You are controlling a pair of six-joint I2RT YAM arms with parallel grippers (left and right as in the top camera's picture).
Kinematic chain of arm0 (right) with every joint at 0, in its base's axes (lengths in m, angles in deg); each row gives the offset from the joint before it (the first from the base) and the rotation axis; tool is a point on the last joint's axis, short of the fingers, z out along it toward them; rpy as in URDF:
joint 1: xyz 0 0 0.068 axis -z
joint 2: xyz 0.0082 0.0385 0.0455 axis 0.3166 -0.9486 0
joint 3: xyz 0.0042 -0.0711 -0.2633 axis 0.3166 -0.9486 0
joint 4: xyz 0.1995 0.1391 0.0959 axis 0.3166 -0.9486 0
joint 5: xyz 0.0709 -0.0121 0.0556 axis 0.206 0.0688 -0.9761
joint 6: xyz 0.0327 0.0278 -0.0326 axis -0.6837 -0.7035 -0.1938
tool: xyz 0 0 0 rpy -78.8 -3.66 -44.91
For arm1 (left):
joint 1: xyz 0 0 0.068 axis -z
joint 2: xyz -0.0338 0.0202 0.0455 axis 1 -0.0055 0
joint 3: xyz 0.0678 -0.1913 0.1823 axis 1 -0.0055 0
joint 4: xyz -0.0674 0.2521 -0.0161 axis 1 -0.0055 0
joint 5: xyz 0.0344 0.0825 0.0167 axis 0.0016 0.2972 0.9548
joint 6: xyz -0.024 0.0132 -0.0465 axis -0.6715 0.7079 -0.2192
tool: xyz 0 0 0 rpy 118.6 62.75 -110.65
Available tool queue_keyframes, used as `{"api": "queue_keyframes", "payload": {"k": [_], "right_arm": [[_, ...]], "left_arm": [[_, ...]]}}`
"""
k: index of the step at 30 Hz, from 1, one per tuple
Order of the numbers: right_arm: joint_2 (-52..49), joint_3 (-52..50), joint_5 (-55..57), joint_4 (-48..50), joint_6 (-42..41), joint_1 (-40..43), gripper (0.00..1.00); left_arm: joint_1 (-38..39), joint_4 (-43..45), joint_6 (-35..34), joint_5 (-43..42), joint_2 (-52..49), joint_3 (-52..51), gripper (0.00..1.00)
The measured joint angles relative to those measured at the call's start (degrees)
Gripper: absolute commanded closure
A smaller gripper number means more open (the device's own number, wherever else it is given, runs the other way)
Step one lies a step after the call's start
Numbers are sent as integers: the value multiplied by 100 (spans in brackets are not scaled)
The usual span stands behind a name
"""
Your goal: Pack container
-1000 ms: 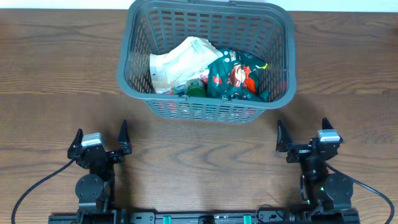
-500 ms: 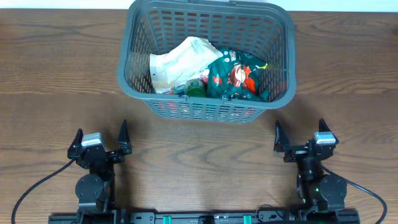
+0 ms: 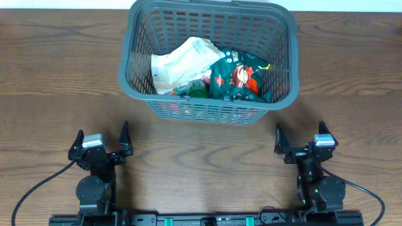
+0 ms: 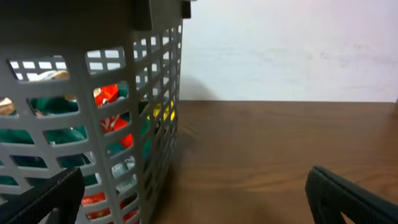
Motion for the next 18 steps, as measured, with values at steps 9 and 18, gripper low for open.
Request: {"api": "queue_keyframes", "payload": {"k": [9, 18], "right_arm": [[0, -2, -2, -155, 2, 0, 1], [0, -2, 0, -216, 0, 0, 1]], "left_arm": [[0, 0, 0, 2, 0, 0, 1], [0, 0, 0, 2, 0, 0, 1]]}}
